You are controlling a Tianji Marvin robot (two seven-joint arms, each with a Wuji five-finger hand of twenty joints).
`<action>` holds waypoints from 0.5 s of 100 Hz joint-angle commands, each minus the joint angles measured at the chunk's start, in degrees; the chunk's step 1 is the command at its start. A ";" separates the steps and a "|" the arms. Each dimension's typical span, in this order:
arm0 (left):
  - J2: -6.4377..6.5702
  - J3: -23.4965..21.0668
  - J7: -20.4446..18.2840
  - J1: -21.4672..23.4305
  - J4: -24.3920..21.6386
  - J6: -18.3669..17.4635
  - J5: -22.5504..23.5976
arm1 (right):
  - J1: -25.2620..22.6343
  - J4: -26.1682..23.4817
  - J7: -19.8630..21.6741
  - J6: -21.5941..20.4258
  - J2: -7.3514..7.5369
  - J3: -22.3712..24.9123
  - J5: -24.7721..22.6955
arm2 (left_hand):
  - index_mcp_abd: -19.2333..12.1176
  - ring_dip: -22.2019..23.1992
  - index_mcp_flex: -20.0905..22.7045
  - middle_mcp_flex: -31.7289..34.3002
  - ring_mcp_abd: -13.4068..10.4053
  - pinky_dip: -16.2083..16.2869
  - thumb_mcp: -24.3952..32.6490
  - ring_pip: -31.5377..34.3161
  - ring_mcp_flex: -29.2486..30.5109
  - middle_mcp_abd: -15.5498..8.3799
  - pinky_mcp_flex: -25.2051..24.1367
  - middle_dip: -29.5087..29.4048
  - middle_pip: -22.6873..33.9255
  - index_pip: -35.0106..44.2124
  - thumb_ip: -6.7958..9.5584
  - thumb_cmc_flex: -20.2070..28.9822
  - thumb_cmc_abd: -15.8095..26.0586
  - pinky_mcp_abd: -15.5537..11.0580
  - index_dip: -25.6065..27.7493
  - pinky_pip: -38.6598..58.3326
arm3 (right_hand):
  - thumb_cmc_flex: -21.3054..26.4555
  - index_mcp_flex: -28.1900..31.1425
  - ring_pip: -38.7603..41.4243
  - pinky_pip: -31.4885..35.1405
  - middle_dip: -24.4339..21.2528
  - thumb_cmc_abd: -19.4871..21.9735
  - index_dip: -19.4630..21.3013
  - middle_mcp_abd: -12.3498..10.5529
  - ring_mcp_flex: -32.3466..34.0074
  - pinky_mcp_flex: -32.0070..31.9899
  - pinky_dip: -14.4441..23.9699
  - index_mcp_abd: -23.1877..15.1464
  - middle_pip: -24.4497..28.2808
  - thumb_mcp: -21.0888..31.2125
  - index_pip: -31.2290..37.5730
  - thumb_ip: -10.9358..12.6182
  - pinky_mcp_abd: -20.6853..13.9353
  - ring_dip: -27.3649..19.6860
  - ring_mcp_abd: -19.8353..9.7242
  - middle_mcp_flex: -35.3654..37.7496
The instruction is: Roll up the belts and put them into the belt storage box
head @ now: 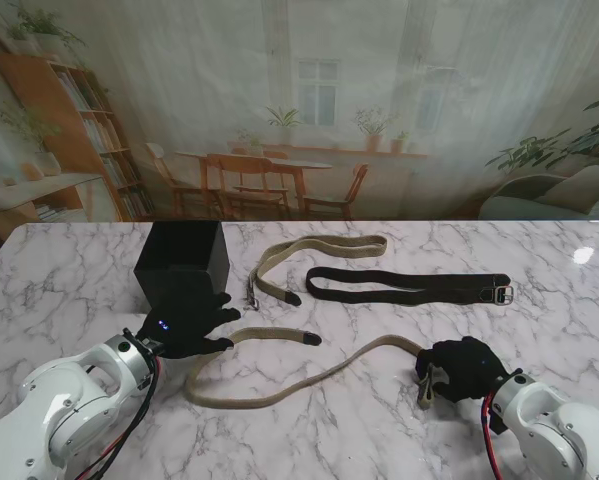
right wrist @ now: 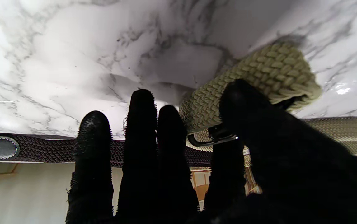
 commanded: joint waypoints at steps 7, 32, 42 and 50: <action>-0.03 0.20 -0.85 -0.03 0.29 0.17 -0.13 | -0.11 0.67 -0.71 0.37 -0.37 -0.53 0.35 | 1.05 0.21 -0.50 -1.21 0.96 1.04 -1.28 -0.69 -0.63 1.09 -0.69 0.41 -1.00 -0.54 0.09 -0.09 2.91 2.05 0.64 -1.89 | -2.55 6.74 1.93 -0.02 -4.84 1.99 0.19 1.07 -4.57 -1.57 1.46 -1.27 -3.09 -1.14 9.21 -0.91 3.37 -1.53 -0.23 -8.66; -0.03 0.20 -0.69 -0.03 0.37 0.15 -0.13 | 0.28 1.57 -2.21 1.24 -0.71 -1.25 1.92 | 1.01 0.21 -0.46 -1.22 0.91 1.04 -1.26 -0.68 -0.63 1.08 -0.70 0.40 -1.00 -0.52 0.09 -0.09 2.93 2.09 0.65 -1.92 | -2.66 8.90 -8.84 -4.23 -15.05 1.65 -8.12 3.47 -2.98 -2.58 -0.92 9.65 -10.04 0.43 13.85 -1.03 5.67 -9.27 2.09 -1.92; -0.03 0.25 -0.71 -0.05 0.40 0.19 -0.13 | 0.96 3.01 -4.70 1.27 -1.00 -2.01 2.88 | 1.05 0.21 -0.45 -1.20 1.01 1.04 -1.28 -0.69 -0.63 1.17 -0.71 0.40 -1.00 -0.51 0.08 -0.14 2.93 2.05 0.65 -1.92 | -2.30 7.58 -6.56 -2.93 -13.42 1.93 -9.67 -0.51 2.71 -1.20 -0.87 11.09 -6.85 0.46 16.70 -1.52 4.82 -7.26 0.81 6.33; -0.02 0.27 -0.73 -0.05 0.41 0.18 -0.15 | 1.44 3.91 -6.33 1.28 -1.07 -2.51 2.59 | 1.03 0.21 -0.33 -1.21 0.97 1.04 -1.25 -0.70 -0.66 1.14 -0.70 0.39 -1.01 -0.46 0.09 -0.08 2.91 2.02 0.67 -1.92 | -2.42 6.08 -2.76 -0.77 -8.57 2.59 -10.31 -3.24 6.00 -0.62 0.30 10.66 -1.71 0.07 18.53 -1.61 2.99 -3.44 -0.30 9.88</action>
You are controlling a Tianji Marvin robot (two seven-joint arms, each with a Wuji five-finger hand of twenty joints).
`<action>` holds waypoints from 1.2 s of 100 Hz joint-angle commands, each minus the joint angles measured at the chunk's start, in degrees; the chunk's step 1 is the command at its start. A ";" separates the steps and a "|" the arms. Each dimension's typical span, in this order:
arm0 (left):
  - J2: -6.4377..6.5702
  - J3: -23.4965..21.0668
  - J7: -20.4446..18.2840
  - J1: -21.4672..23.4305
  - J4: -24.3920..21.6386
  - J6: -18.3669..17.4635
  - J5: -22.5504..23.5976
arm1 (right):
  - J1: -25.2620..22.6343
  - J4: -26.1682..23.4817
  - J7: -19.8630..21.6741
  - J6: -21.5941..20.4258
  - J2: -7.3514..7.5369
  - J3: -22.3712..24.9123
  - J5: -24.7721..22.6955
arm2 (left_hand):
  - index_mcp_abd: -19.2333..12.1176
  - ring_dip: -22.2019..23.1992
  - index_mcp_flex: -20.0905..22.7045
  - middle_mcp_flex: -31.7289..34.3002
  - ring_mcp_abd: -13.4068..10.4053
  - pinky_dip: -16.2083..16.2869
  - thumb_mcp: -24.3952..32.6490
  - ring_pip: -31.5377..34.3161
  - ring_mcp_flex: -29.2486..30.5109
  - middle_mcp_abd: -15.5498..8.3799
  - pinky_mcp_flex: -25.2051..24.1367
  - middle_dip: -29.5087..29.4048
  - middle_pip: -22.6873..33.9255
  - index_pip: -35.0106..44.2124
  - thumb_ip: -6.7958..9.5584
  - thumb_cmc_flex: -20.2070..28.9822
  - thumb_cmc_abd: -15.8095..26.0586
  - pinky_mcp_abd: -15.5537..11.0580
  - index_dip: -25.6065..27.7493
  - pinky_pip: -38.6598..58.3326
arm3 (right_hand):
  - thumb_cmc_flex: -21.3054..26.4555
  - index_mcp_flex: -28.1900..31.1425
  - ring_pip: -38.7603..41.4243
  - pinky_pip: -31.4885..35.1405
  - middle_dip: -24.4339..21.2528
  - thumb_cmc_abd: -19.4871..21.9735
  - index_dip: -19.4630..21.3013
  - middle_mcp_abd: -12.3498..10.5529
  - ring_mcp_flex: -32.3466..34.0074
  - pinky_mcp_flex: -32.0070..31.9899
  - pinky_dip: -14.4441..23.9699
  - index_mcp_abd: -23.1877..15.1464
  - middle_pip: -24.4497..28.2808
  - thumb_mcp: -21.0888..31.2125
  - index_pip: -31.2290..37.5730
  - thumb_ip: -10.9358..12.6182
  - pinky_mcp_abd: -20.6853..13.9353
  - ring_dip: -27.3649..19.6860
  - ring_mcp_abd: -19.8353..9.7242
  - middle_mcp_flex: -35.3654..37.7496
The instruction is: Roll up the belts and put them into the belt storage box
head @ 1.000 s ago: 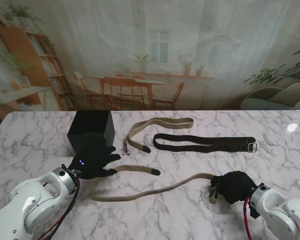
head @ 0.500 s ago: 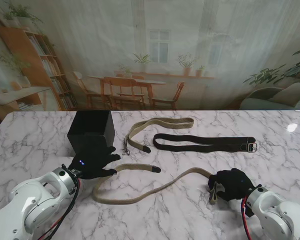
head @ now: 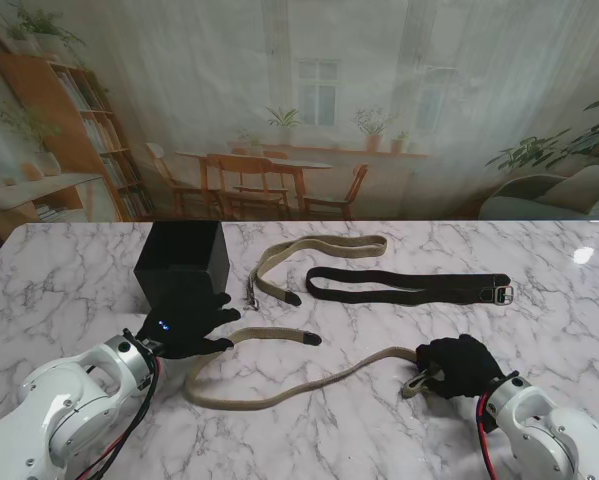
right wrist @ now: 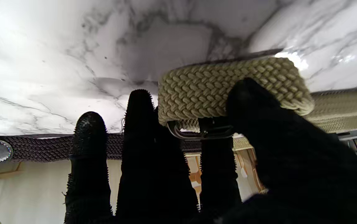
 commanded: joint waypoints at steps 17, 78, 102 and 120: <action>-0.03 0.24 -0.73 -0.02 0.33 0.25 -0.13 | 0.98 1.79 -1.07 0.15 -0.46 -1.09 -0.27 | 1.07 0.21 -0.31 -1.22 0.92 1.04 -1.26 -0.68 -0.64 1.06 -0.72 0.40 -1.00 -0.43 0.09 -0.05 2.94 2.07 0.68 -1.93 | -1.32 -0.10 11.81 6.24 10.52 2.55 0.54 -5.53 6.92 3.05 3.26 0.12 13.55 0.57 8.72 -0.53 -1.83 8.18 -1.64 6.76; -0.02 0.13 -0.27 0.08 0.50 0.12 0.01 | 3.79 7.16 -10.54 -2.85 -1.12 -3.52 0.27 | 1.07 0.24 -0.50 -1.30 0.83 1.08 -1.24 -0.67 -0.65 1.08 -0.70 0.43 -0.95 -0.51 0.10 -0.04 2.99 1.98 0.65 -1.90 | 2.86 -22.45 25.19 12.21 10.01 8.69 -0.69 -7.11 22.29 11.28 0.61 -14.46 19.44 4.57 -28.37 7.13 -1.42 10.28 1.15 27.70; -0.03 0.08 -0.18 0.19 0.55 0.29 0.07 | 4.31 7.80 -10.99 -4.98 -0.91 -3.66 -0.32 | 1.10 0.27 -0.46 -1.33 0.93 1.08 -1.25 -0.63 -0.60 1.02 -0.70 0.43 -0.95 -0.49 0.10 -0.06 3.00 2.02 0.65 -1.89 | 7.38 7.18 24.85 11.18 12.01 7.99 -9.71 -7.40 22.16 10.34 -0.01 -15.76 16.04 1.34 -17.03 0.83 -2.81 8.37 0.72 28.82; -0.03 0.15 -0.41 0.13 0.64 0.41 -0.07 | 4.30 7.53 -9.29 -5.59 -0.89 -3.53 0.43 | 1.08 0.27 -0.39 -1.32 0.92 1.09 -1.29 -0.64 -0.63 1.01 -0.72 0.43 -0.93 -0.45 0.09 -0.11 2.97 2.03 0.67 -1.91 | 0.91 10.23 16.72 10.32 9.51 3.54 -10.66 -9.49 21.86 10.17 -0.38 -2.77 9.60 0.29 -11.00 -1.12 -4.50 6.71 -0.49 29.02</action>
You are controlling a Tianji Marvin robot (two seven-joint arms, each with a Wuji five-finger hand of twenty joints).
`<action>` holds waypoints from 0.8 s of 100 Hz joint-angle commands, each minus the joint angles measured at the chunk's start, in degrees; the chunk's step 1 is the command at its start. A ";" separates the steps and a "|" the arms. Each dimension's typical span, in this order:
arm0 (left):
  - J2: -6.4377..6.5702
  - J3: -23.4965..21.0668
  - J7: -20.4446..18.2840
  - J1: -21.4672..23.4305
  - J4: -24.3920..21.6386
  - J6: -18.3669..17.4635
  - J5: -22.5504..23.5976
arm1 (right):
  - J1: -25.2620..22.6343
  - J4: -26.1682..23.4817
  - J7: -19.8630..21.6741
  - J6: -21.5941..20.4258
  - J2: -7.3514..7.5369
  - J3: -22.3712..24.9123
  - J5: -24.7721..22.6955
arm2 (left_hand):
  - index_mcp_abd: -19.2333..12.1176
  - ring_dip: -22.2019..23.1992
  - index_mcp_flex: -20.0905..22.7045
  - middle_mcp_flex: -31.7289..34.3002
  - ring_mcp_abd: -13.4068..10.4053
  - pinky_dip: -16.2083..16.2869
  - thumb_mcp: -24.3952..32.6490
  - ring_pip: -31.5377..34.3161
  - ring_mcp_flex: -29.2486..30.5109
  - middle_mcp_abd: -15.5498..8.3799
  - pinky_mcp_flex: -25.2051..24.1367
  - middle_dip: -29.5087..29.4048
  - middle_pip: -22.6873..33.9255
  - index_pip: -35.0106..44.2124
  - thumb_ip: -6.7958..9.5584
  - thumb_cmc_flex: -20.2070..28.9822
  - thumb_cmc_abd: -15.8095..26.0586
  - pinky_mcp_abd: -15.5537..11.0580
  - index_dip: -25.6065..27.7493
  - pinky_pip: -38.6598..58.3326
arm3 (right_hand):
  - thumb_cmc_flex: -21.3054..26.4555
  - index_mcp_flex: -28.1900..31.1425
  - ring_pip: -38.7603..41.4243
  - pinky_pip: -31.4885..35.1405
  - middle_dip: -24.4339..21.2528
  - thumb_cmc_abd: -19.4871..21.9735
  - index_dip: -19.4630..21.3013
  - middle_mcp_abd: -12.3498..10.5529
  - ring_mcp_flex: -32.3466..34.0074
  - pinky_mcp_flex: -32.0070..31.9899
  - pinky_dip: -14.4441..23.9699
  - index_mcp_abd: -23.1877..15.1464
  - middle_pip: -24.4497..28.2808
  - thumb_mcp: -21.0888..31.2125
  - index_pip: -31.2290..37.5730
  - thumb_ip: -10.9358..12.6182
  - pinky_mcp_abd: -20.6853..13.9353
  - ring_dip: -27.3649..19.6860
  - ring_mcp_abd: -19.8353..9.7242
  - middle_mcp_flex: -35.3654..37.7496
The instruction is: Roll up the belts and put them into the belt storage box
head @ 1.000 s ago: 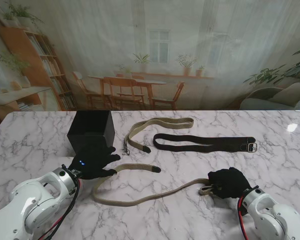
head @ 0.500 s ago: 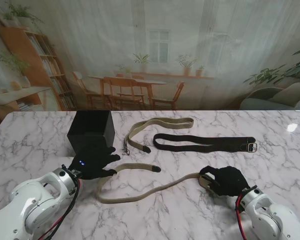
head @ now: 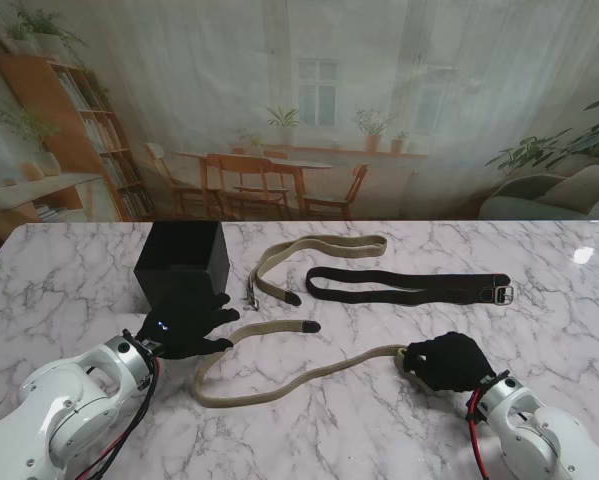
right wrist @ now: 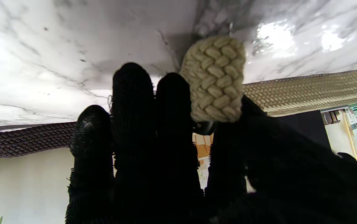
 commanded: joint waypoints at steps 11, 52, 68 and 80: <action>-0.03 0.17 -0.91 0.01 0.35 0.18 -0.15 | -0.65 -1.33 2.84 -1.33 0.12 0.84 0.72 | 1.08 0.26 -0.37 -1.31 0.84 1.06 -1.27 -0.65 -0.62 1.03 -0.73 0.43 -0.93 -0.43 0.10 -0.06 2.98 2.02 0.64 -1.91 | -11.14 2.78 -8.07 -1.18 -2.32 -1.52 3.65 -5.49 0.33 -1.48 -0.84 9.54 -6.49 1.62 -2.76 0.61 -1.11 -0.83 -2.35 1.99; -0.04 0.12 -0.86 -0.09 0.57 0.22 -0.31 | -5.11 -12.75 23.89 -4.40 1.66 6.87 3.54 | 1.08 0.27 -0.48 -1.37 0.95 1.08 -1.27 -0.67 -0.70 1.10 -0.72 0.42 -0.97 -0.48 0.10 -0.10 3.05 2.02 0.63 -1.95 | -5.74 -5.73 -23.14 -6.89 -9.57 -4.49 16.65 -9.00 -8.20 -5.12 -2.33 19.98 -18.99 5.58 -19.78 2.23 -7.13 -8.73 -9.87 -4.98; -0.05 0.09 -0.88 -0.12 0.59 0.25 -0.38 | -5.05 -13.67 26.62 -4.04 2.06 7.00 2.60 | 1.05 0.26 -0.43 -1.34 1.00 1.08 -1.23 -0.69 -0.69 1.10 -0.77 0.42 -0.96 -0.47 0.11 -0.02 3.08 2.00 0.63 -1.98 | 2.53 -8.30 -25.27 -7.86 -11.23 -10.01 17.43 -10.46 -9.12 -3.73 -3.26 21.53 -23.55 11.66 -18.61 2.58 -10.90 -11.03 -11.53 -5.18; -0.04 0.10 -1.02 -0.19 0.60 0.18 -0.37 | -4.99 -13.89 27.50 -3.26 2.23 6.64 1.69 | 1.06 0.26 -0.45 -1.36 0.82 1.08 -1.22 -0.68 -0.66 1.09 -0.71 0.42 -0.98 -0.48 0.12 0.04 3.02 1.99 0.63 -1.97 | 5.30 -11.95 -27.64 -8.74 -13.64 -10.02 17.66 -11.49 -10.05 -2.95 -4.47 22.83 -24.18 15.94 -18.35 4.60 -12.88 -12.87 -12.81 -7.91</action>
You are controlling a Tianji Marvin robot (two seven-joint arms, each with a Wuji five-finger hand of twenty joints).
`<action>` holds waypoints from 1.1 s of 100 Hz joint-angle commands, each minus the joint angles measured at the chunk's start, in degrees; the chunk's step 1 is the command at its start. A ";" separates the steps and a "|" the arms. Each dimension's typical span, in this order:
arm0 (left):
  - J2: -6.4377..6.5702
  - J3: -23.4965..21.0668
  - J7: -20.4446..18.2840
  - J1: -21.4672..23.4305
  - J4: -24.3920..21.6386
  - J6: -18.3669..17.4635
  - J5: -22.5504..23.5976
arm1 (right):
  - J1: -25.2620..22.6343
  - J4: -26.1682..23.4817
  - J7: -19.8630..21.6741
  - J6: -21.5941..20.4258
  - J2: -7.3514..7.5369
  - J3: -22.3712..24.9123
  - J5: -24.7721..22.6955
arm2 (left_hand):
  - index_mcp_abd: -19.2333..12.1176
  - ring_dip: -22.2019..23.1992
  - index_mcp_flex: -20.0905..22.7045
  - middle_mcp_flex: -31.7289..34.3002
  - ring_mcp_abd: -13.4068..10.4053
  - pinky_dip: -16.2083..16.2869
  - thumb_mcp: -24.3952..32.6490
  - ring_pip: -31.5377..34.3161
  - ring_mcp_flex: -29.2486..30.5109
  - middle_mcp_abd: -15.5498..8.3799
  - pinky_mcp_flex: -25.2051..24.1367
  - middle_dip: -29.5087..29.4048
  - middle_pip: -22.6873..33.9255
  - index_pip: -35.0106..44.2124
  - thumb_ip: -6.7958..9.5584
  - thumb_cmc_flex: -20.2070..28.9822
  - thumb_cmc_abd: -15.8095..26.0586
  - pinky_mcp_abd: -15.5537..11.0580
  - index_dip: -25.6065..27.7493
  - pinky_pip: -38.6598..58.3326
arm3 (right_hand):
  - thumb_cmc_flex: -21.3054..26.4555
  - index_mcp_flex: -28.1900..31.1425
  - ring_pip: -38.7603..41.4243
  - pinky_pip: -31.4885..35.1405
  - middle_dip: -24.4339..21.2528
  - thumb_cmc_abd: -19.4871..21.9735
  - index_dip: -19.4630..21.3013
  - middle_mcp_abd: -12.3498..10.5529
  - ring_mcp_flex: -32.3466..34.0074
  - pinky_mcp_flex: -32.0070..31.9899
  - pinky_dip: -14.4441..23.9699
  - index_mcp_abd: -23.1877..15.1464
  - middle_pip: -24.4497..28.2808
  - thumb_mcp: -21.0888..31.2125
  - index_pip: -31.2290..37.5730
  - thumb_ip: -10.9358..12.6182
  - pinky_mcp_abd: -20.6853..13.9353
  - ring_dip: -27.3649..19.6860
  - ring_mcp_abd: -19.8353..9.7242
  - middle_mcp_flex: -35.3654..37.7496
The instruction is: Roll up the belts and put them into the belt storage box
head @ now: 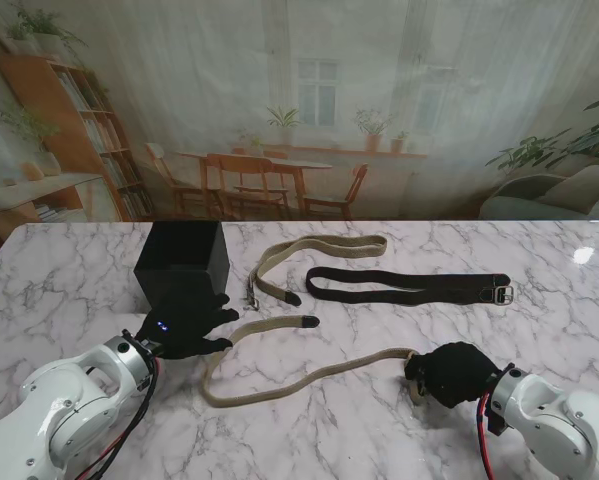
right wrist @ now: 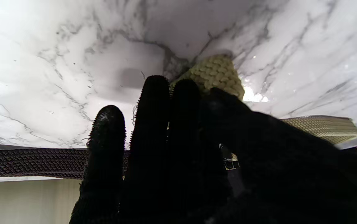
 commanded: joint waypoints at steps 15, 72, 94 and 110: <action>-0.03 0.12 -0.94 -0.15 0.28 0.07 -0.09 | -0.09 0.10 -2.49 1.54 0.17 -0.75 -4.35 | 1.05 0.27 -0.43 -1.36 0.84 1.09 -1.31 -0.67 -0.64 1.08 -0.70 0.43 -0.96 -0.46 0.10 -0.03 2.43 2.03 0.61 -1.40 | 5.39 0.34 -1.76 0.68 -3.49 -2.45 3.15 -6.76 1.76 4.00 -2.11 4.36 0.28 4.11 6.41 0.99 -4.60 -1.77 -5.43 -0.33; -0.03 0.23 -1.04 -0.09 0.39 0.26 -0.12 | 1.43 4.64 -11.99 4.08 -0.52 -5.14 -4.86 | 1.07 0.27 -0.52 -1.39 0.81 1.11 -1.32 -0.68 -0.66 1.05 -0.73 0.42 -0.95 -0.49 0.11 -0.01 2.48 2.05 0.60 -1.41 | -6.23 10.62 9.92 1.79 12.29 -0.06 3.05 6.10 -7.55 -6.64 5.41 -21.05 9.97 -9.13 28.14 -3.59 12.93 11.59 5.37 -22.36; -0.02 0.32 -0.93 -0.17 0.55 0.28 -0.16 | 1.08 4.30 -11.77 5.33 -0.74 -5.36 -3.61 | 1.08 0.27 -0.48 -1.41 0.89 1.12 -1.36 -0.69 -0.71 1.03 -0.71 0.42 -0.95 -0.47 0.10 -0.09 2.43 2.05 0.60 -1.39 | -8.91 13.07 -1.75 -5.06 -0.92 0.71 -3.93 11.57 -20.19 -9.88 4.27 -13.30 3.68 -9.48 32.43 -2.95 17.61 0.75 7.88 -37.82; -0.02 0.36 -0.90 -0.17 0.62 0.29 -0.17 | 1.04 4.09 -10.50 6.59 -0.90 -5.67 -1.81 | 1.06 0.27 -0.46 -1.36 0.88 1.12 -1.31 -0.69 -0.69 1.07 -0.73 0.43 -0.93 -0.46 0.11 0.01 2.46 2.03 0.61 -1.39 | -9.50 13.63 -6.87 -9.78 -4.45 0.60 -5.80 16.76 -24.26 -11.39 0.38 -10.07 -0.57 -8.98 35.68 -3.07 19.02 -4.28 11.13 -46.65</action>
